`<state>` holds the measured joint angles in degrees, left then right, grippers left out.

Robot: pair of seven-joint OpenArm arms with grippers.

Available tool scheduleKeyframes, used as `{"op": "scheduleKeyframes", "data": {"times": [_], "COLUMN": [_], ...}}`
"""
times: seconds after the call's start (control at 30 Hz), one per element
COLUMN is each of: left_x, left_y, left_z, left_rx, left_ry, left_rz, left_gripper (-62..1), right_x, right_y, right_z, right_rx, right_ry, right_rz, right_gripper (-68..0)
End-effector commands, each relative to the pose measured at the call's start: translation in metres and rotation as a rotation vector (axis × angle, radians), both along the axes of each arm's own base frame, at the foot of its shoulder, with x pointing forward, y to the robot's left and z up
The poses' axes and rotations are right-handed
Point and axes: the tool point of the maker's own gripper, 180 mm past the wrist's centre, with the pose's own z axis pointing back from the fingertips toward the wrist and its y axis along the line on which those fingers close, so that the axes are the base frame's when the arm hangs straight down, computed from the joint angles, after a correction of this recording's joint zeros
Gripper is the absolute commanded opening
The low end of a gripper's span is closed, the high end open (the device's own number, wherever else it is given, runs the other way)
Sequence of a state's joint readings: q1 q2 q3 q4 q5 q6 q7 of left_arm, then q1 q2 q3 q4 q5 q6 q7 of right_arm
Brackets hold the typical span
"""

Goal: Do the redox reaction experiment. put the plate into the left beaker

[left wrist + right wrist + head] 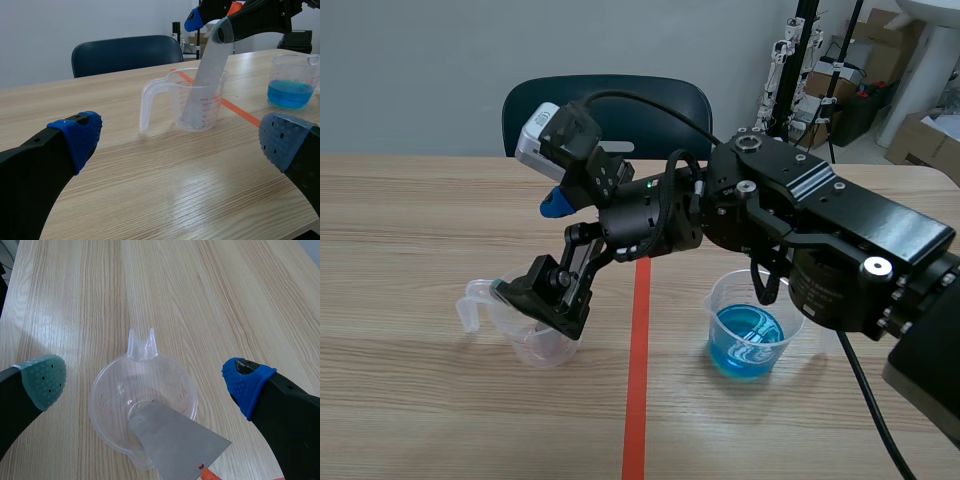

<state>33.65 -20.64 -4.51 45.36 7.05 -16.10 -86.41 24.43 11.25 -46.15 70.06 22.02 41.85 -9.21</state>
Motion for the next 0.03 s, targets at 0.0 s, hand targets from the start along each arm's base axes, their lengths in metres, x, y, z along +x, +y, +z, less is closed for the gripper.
{"op": "scheduleKeyframes", "data": {"times": [0.0], "left_x": [-0.0029], "left_y": [0.0023], "left_z": [0.009], "left_rx": [-0.015], "left_ry": [-0.04], "left_rz": [-0.001], "left_gripper": [1.4], "right_x": [0.0051], "right_y": [0.0031], "right_z": [0.0163], "right_rx": [0.035], "right_ry": [-0.031], "right_rz": [0.015], "right_gripper": [0.4]}}
